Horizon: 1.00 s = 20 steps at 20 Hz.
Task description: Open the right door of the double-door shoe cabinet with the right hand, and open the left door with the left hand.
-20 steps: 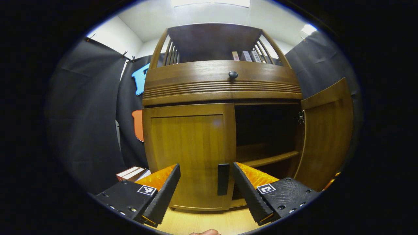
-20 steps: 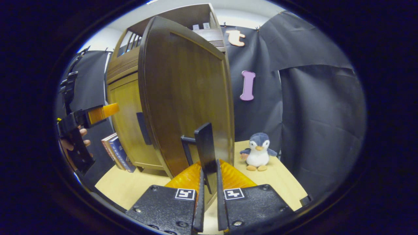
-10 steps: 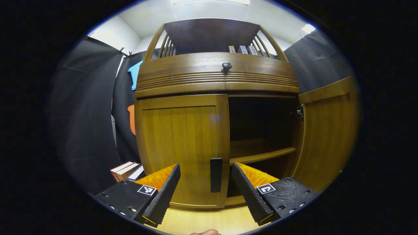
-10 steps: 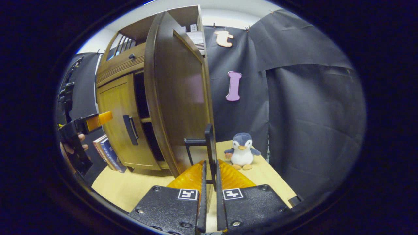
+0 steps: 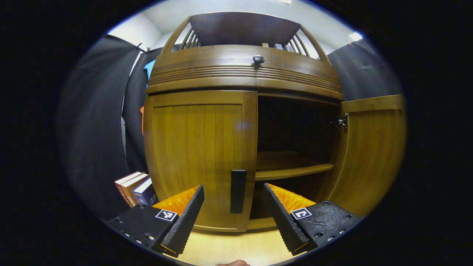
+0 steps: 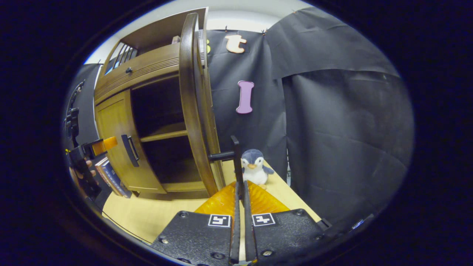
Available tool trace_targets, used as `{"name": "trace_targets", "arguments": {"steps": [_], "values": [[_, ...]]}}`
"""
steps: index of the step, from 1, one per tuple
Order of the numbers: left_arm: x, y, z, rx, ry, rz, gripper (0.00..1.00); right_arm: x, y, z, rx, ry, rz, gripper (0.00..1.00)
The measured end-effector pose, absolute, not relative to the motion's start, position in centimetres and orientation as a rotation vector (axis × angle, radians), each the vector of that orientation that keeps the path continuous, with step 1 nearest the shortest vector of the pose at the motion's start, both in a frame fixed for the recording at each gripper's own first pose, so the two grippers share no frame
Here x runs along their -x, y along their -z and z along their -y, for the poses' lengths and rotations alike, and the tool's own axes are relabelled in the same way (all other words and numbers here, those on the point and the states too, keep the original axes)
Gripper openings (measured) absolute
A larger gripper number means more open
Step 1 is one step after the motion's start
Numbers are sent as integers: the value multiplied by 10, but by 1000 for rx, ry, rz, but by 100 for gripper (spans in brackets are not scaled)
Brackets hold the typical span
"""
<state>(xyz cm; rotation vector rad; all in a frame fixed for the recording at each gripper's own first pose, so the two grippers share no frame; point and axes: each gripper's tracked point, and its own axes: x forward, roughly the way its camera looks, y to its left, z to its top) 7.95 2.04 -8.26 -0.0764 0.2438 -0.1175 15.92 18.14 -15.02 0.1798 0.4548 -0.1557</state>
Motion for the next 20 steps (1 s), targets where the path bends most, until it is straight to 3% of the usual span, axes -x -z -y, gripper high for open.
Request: {"name": "trace_targets", "arguments": {"steps": [10,12,17,20], "values": [[-114,143,-30,103,85,-373,96,-152,139,-180,-183,152,-410,10],[-123,155,-28,87,101,-395,94,-154,133,-182,-175,142,-390,17],[-137,161,-23,73,125,-387,94,-157,121,-181,-113,140,-347,46],[-146,169,-21,67,126,-405,95,-153,118,-182,-107,138,-349,53]]}}
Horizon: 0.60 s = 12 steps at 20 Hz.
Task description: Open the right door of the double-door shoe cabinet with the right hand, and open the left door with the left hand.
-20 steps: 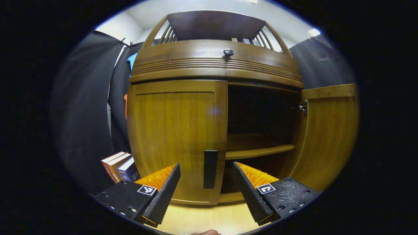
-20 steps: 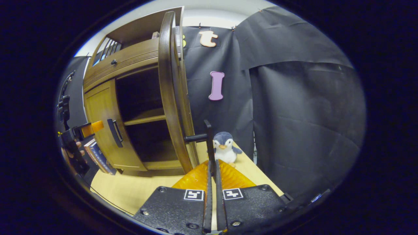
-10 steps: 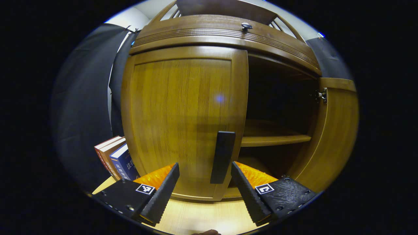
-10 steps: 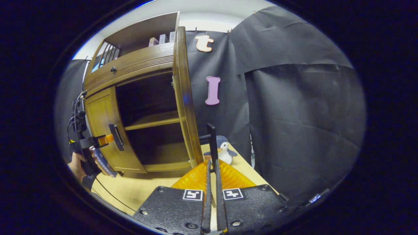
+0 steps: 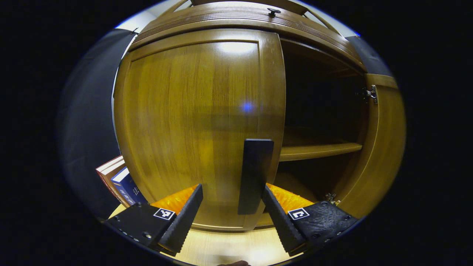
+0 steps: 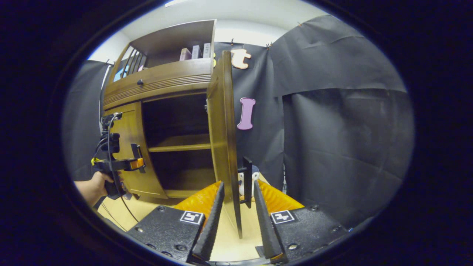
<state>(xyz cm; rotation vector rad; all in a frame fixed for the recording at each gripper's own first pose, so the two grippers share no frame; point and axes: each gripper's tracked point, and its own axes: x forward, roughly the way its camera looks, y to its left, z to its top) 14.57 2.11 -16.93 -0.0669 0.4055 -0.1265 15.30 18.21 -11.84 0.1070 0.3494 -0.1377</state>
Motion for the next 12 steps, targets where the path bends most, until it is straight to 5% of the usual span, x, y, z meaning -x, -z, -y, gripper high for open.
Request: {"name": "trace_targets", "arguments": {"steps": [7,8,9,10,12], "values": [[-159,178,-13,56,181,-404,95,-151,119,-182,-93,141,-345,58],[-160,178,-10,51,194,-400,78,-152,118,-183,-90,135,-343,58],[-158,177,-7,44,206,-394,72,-152,119,-184,-87,130,-344,58],[-159,177,-4,34,217,-389,77,-153,119,-185,-85,124,-345,58],[-160,176,-1,15,225,-374,60,-151,119,-185,-80,117,-350,58]]}}
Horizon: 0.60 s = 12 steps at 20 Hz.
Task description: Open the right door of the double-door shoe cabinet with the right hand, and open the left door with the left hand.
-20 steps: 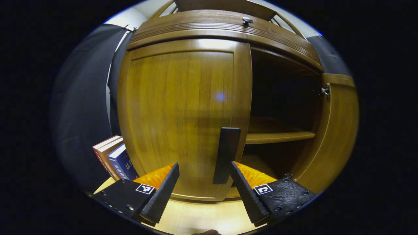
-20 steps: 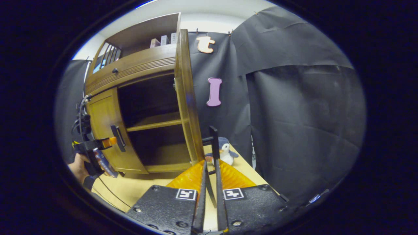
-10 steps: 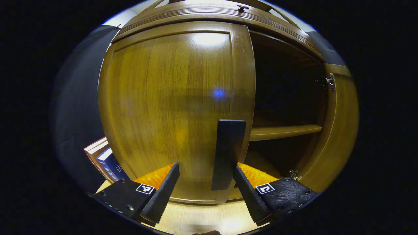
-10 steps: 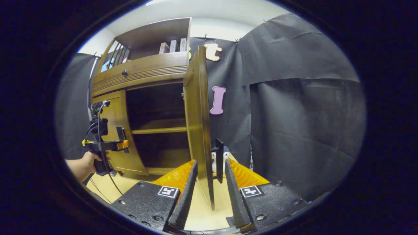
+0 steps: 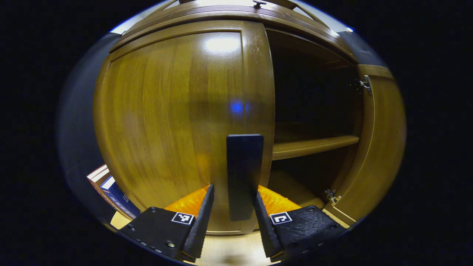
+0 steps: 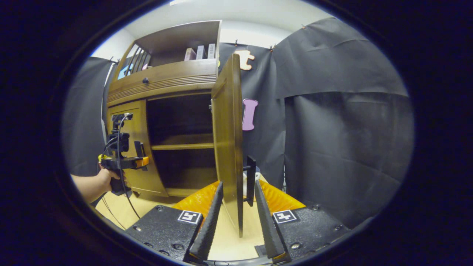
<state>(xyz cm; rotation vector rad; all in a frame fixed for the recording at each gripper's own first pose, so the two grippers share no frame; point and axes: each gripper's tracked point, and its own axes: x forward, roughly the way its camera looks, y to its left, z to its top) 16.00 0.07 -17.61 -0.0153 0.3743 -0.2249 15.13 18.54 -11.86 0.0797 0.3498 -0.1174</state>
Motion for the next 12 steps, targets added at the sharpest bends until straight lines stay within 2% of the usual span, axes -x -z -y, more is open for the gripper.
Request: {"name": "trace_targets", "arguments": {"steps": [3,4,5,6,9,10,11,12], "values": [[-158,175,3,6,252,-355,56,-150,120,-188,-74,104,-363,58],[-159,174,9,9,269,-350,47,-149,120,-188,-71,102,-367,58],[-157,174,8,1,265,-341,51,-148,121,-189,-68,97,-369,58],[-161,176,9,-11,260,-335,31,-148,120,-190,-66,93,-370,58],[-157,174,7,9,266,-328,31,-148,122,-192,-61,82,-375,58],[-158,175,7,9,264,-328,25,-148,122,-193,-61,76,-377,58],[-158,175,6,6,261,-330,34,-149,122,-194,-60,72,-378,58],[-158,176,6,4,254,-334,25,-148,122,-195,-58,68,-378,58]]}}
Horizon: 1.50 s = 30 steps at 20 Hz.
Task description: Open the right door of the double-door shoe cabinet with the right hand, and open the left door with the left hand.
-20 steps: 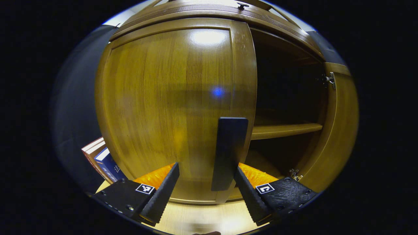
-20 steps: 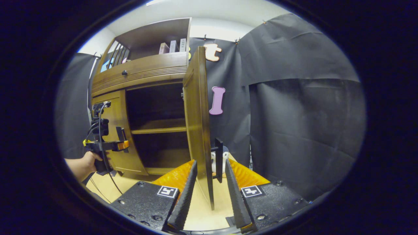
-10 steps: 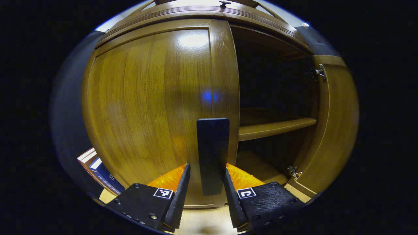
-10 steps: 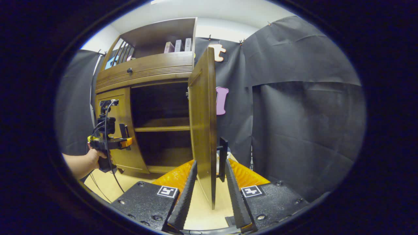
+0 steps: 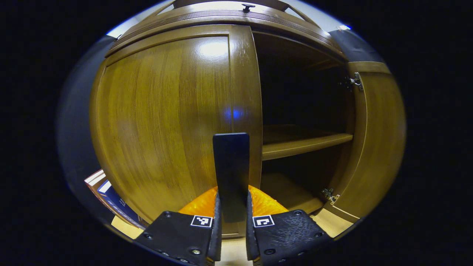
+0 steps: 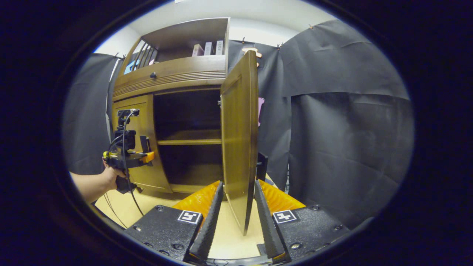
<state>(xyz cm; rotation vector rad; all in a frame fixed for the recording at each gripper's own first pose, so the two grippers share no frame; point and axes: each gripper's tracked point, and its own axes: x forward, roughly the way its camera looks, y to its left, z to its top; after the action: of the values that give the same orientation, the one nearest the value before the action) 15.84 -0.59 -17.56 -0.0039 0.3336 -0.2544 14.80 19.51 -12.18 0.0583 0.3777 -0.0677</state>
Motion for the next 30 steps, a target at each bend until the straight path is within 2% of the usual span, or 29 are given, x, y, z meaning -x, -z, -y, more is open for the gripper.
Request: {"name": "trace_targets", "arguments": {"steps": [1,2,7,10,11,12,13,14,16,17,18,19,25,26,27,28,30], "values": [[-158,176,5,3,247,-337,34,-149,121,-197,-58,60,-376,58],[-157,176,5,6,241,-343,25,-151,121,-198,-56,54,-374,58],[-142,175,2,12,244,-358,25,-157,118,-207,-46,3,-355,58],[-129,174,-5,27,191,-361,25,-157,120,-217,-58,-43,-359,58],[-125,173,-6,27,182,-360,25,-159,120,-219,-59,-52,-360,58],[-122,173,-8,27,178,-364,34,-161,121,-221,-59,-65,-360,58],[-119,173,-9,30,177,-368,34,-162,120,-224,-58,-78,-357,58],[-115,172,-10,34,174,-373,25,-163,119,-226,-56,-90,-355,57],[-106,171,-15,32,166,-376,25,-165,120,-226,-56,-103,-354,58],[-102,170,-16,28,161,-376,34,-166,120,-227,-59,-111,-354,58],[-98,170,-18,28,154,-378,34,-167,121,-229,-60,-117,-354,58],[-94,169,-21,26,149,-378,25,-167,121,-230,-61,-127,-354,57],[-68,165,-37,25,111,-383,25,-170,122,-242,-36,-206,-356,58],[-64,163,-41,33,102,-378,33,-169,123,-246,-36,-224,-357,58],[-58,164,-44,43,97,-383,33,-171,124,-249,-35,-237,-357,58],[-52,162,-46,44,96,-384,17,-170,124,-250,-34,-248,-359,58],[-45,162,-55,27,84,-380,17,-170,125,-252,-28,-270,-365,58]]}}
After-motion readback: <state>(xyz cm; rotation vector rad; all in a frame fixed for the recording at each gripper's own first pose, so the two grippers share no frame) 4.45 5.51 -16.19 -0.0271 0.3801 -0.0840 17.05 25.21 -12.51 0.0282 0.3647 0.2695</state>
